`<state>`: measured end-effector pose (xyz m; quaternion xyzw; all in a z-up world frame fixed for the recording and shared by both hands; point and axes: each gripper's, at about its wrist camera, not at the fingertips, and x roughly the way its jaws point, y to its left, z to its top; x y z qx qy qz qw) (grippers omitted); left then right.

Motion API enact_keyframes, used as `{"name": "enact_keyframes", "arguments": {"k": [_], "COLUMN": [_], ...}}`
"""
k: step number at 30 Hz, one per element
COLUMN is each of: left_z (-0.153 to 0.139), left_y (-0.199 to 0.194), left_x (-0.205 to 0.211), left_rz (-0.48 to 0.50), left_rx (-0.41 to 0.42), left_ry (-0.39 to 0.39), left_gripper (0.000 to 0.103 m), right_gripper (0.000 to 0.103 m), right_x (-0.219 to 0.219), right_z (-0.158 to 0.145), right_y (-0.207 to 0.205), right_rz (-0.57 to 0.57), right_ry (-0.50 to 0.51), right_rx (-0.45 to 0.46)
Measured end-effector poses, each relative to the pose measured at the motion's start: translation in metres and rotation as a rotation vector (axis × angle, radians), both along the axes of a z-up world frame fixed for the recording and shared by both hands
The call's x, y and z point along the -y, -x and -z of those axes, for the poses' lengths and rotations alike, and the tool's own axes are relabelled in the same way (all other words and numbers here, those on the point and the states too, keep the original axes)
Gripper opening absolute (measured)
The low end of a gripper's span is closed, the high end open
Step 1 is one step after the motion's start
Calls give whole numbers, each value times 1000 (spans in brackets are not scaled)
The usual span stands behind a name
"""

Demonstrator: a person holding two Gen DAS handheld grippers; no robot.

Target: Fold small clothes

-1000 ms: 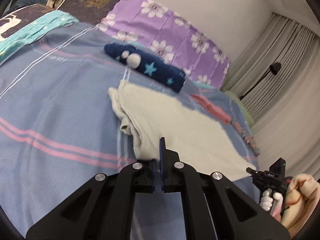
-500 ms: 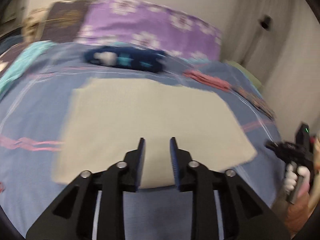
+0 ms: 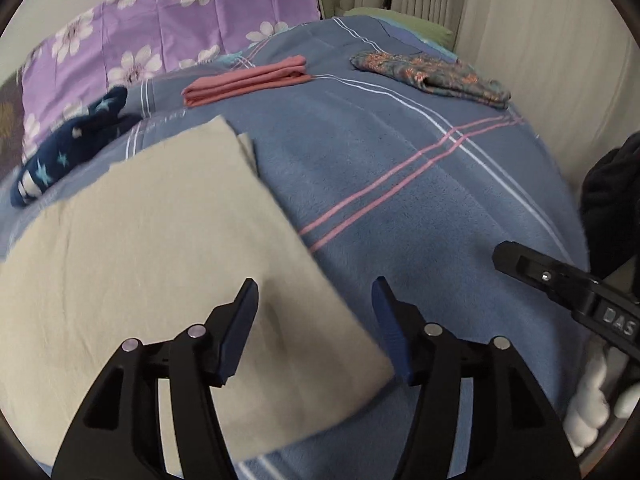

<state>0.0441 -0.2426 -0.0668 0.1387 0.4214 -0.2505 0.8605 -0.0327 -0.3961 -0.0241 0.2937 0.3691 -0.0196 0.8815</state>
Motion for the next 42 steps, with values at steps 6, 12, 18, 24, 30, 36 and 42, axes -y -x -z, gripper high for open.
{"name": "enact_keyframes", "arguments": {"k": [6,12,18,24,30,36,42], "left_z": [3,-4,-10,9,-6,-7,4], "left_y": [-6,-20,-16,6,-8,-14,-11], "left_x": [-7,-50,-40,8,-31,-60,-55], "left_rz": [-18,-118,-63,38,-36,-92,-69], "left_rx": [32,-41,-126,-25,-36,-89,-124], "left_ry": [-68,38,135,-46,38,104,112], "left_gripper": [46,33,41,45,2,2,2], "right_gripper": [37,38,39,39,39,39,33], "right_x": [3,0,-8,5,7,-13,-37], "right_z": [5,-3,-6,9,8,-10,-15], "right_y": [-12,-34,-48,-44,-41,-64,-111], "right_rz": [-60,-155,-233,-160,-165,-256,-365], "right_ry": [1,41,6,-31,4,42,25], "right_rx": [16,13,27,-11,-28,2,-44]}}
